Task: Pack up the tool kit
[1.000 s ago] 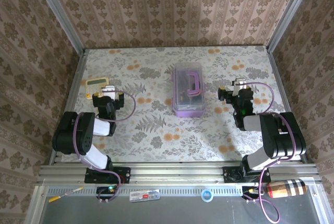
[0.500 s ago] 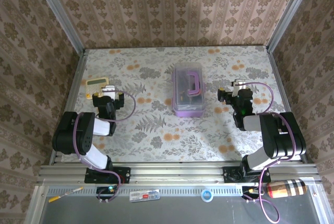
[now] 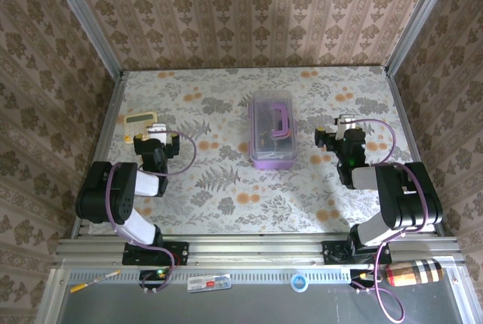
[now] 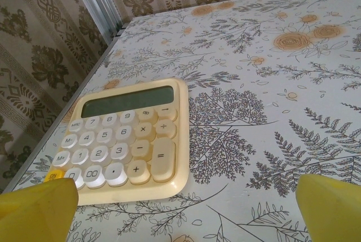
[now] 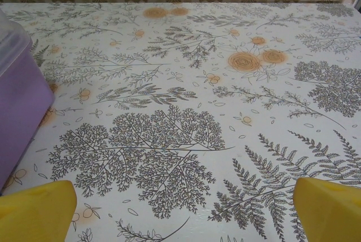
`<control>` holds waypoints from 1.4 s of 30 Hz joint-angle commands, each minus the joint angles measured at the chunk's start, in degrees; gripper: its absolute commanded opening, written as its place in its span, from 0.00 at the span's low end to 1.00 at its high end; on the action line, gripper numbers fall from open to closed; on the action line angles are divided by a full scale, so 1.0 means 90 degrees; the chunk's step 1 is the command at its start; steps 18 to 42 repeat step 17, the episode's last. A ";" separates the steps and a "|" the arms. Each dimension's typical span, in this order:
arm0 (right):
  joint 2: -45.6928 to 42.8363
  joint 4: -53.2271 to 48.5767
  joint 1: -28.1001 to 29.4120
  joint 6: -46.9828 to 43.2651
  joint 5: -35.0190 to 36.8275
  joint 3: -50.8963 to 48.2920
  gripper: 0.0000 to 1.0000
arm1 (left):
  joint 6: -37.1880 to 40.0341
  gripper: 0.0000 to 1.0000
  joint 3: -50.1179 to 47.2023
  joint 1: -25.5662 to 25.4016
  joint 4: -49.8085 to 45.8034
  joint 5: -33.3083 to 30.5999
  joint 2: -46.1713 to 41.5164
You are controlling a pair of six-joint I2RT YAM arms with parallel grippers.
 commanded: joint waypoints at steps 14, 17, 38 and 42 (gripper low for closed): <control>0.0016 0.0020 0.0002 0.0119 -0.0028 0.0047 1.00 | -0.0202 1.00 0.0259 0.0217 -0.0315 0.0204 -0.0106; 0.0016 0.0020 0.0002 0.0119 -0.0021 0.0040 1.00 | -0.0191 1.00 0.0230 0.0216 -0.0256 0.0204 -0.0124; 0.0016 0.0020 0.0002 0.0119 -0.0021 0.0040 1.00 | -0.0191 1.00 0.0230 0.0216 -0.0256 0.0204 -0.0124; 0.0016 0.0020 0.0002 0.0119 -0.0021 0.0040 1.00 | -0.0191 1.00 0.0230 0.0216 -0.0256 0.0204 -0.0124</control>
